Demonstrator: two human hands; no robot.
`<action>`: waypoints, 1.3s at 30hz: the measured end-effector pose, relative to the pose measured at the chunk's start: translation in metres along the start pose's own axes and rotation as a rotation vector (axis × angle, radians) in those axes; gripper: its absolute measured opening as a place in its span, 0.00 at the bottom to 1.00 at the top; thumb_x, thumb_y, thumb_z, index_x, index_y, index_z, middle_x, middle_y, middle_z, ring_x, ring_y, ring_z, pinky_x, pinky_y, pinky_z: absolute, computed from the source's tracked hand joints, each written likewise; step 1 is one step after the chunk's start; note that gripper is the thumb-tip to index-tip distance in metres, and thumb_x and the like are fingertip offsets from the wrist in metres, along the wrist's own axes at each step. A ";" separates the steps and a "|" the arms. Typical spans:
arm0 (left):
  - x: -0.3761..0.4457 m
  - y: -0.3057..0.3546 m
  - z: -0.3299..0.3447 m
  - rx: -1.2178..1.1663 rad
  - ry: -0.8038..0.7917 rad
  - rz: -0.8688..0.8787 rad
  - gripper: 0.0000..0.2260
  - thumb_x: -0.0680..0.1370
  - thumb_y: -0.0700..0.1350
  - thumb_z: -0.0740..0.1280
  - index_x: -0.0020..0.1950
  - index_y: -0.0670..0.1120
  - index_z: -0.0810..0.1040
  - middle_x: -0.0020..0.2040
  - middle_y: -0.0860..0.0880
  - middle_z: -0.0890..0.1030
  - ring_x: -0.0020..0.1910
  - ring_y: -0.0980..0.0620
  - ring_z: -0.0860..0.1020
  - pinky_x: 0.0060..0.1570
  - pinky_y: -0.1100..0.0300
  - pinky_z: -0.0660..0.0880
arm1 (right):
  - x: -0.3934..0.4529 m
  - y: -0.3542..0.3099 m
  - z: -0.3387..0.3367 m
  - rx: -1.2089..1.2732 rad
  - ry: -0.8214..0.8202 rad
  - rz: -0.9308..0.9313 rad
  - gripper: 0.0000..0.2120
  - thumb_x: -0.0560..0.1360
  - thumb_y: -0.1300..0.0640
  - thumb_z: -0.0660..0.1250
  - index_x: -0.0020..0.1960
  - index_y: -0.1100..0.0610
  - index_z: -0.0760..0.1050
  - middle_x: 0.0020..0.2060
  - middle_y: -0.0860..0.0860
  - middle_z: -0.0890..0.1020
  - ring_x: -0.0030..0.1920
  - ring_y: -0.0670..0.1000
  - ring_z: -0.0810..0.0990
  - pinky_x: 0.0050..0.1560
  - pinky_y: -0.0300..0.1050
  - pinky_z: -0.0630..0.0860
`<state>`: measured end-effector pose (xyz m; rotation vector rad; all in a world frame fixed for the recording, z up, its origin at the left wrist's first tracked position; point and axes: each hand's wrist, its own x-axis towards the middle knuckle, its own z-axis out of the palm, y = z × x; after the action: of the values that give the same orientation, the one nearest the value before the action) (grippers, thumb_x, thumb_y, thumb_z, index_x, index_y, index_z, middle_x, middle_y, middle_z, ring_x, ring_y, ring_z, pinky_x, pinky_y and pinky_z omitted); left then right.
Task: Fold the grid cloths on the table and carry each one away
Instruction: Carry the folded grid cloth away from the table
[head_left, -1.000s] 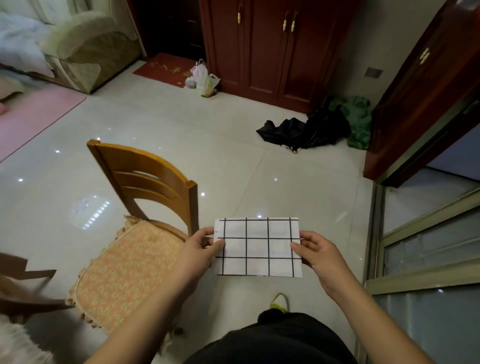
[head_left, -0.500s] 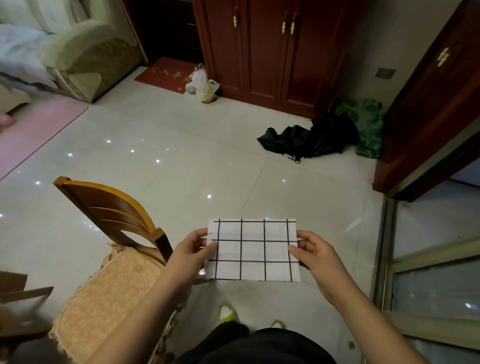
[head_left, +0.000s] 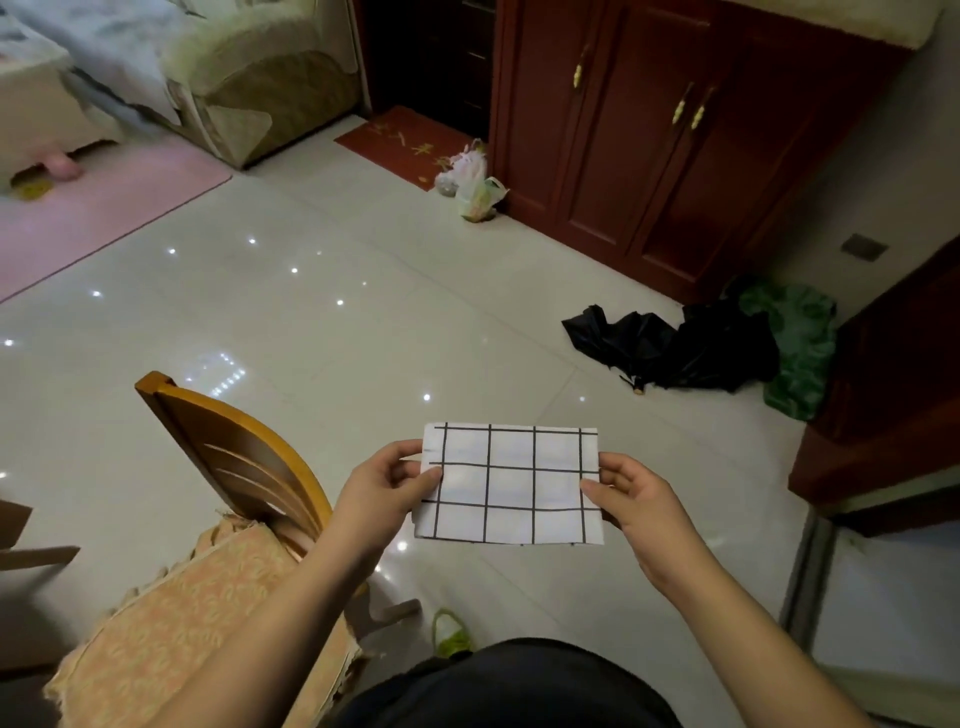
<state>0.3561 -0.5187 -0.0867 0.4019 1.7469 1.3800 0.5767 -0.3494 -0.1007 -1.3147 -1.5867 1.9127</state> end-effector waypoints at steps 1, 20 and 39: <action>0.009 0.004 -0.005 0.011 0.009 0.006 0.12 0.77 0.40 0.70 0.59 0.48 0.78 0.45 0.45 0.85 0.46 0.48 0.84 0.49 0.53 0.81 | 0.009 -0.007 0.007 -0.002 -0.009 -0.003 0.12 0.76 0.64 0.68 0.57 0.53 0.78 0.53 0.59 0.83 0.51 0.54 0.84 0.52 0.46 0.79; 0.135 0.038 -0.040 -0.023 0.376 -0.081 0.10 0.76 0.40 0.71 0.56 0.50 0.80 0.42 0.48 0.84 0.41 0.49 0.83 0.38 0.60 0.76 | 0.215 -0.078 0.060 -0.168 -0.318 0.045 0.15 0.74 0.63 0.71 0.59 0.52 0.78 0.50 0.60 0.83 0.53 0.59 0.83 0.61 0.56 0.77; 0.205 0.083 -0.026 -0.335 0.664 -0.153 0.11 0.78 0.36 0.67 0.60 0.43 0.78 0.50 0.39 0.84 0.49 0.43 0.83 0.53 0.46 0.78 | 0.366 -0.161 0.113 -0.273 -0.670 0.088 0.14 0.75 0.63 0.70 0.59 0.52 0.77 0.47 0.55 0.85 0.48 0.52 0.84 0.53 0.46 0.79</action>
<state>0.1951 -0.3644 -0.0959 -0.4151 1.9433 1.7747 0.2483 -0.0952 -0.1213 -0.8751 -2.1916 2.4207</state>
